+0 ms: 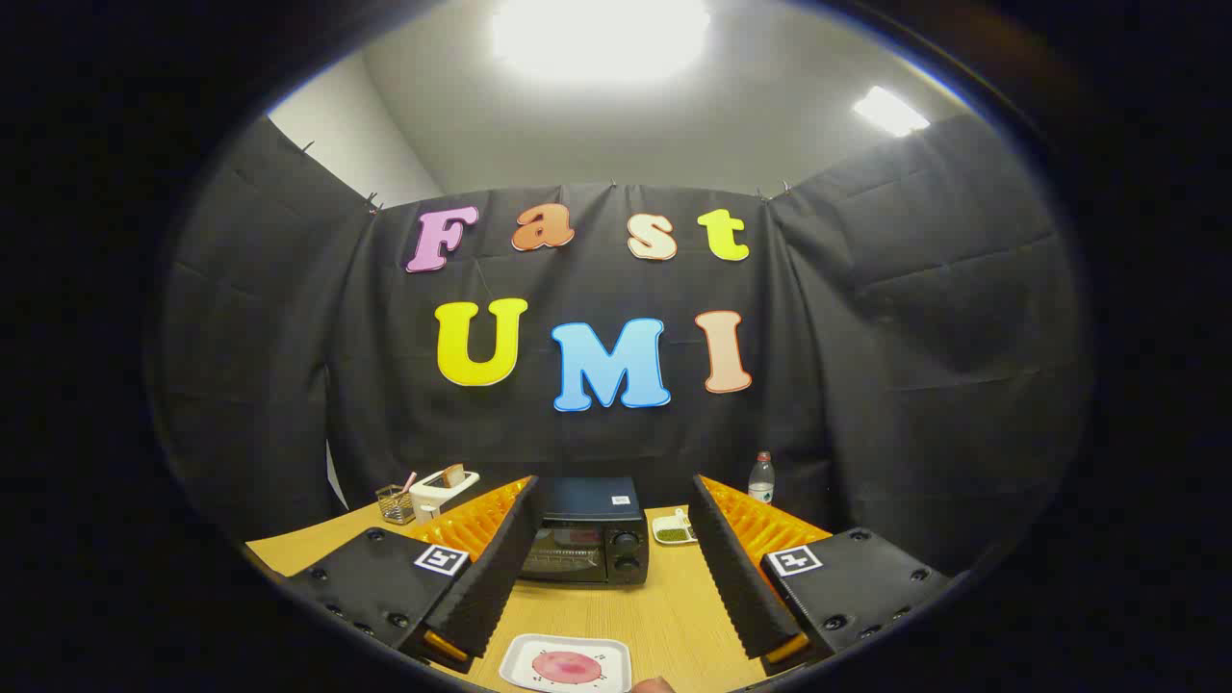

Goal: Open the toaster oven, put the food inside, and close the toaster oven door.

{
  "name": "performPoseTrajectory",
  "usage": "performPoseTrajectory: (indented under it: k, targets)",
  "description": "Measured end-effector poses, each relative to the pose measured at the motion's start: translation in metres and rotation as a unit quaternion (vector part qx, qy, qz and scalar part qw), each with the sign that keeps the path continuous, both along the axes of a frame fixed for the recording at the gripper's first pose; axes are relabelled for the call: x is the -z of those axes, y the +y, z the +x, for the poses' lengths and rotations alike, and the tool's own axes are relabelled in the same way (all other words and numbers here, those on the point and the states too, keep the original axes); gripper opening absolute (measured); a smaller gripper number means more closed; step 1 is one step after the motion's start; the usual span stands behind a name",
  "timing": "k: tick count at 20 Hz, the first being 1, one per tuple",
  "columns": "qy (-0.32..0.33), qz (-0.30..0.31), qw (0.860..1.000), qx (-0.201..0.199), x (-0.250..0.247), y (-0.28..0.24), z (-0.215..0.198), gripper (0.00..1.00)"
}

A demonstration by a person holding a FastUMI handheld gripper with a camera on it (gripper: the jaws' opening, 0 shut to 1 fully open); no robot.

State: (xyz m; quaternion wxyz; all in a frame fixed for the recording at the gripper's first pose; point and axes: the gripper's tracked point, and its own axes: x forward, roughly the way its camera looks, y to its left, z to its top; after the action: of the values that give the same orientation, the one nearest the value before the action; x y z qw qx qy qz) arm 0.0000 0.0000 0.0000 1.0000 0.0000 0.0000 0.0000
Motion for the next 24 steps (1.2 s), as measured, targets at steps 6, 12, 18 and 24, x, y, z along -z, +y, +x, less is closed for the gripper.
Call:
performPoseTrajectory:
  k: [6, 12, 18, 24]
  targets:
    - [0.015, -0.001, 1.0, -0.01, 0.007, 0.008, 0.003, 0.97]
    - [0.018, -0.003, 1.0, -0.025, 0.013, 0.018, 0.005, 0.97]
    - [0.017, 0.003, 1.0, -0.022, 0.015, 0.014, 0.006, 0.97]
    - [0.03, 0.015, 0.999, -0.03, 0.021, 0.025, 0.018, 0.96]
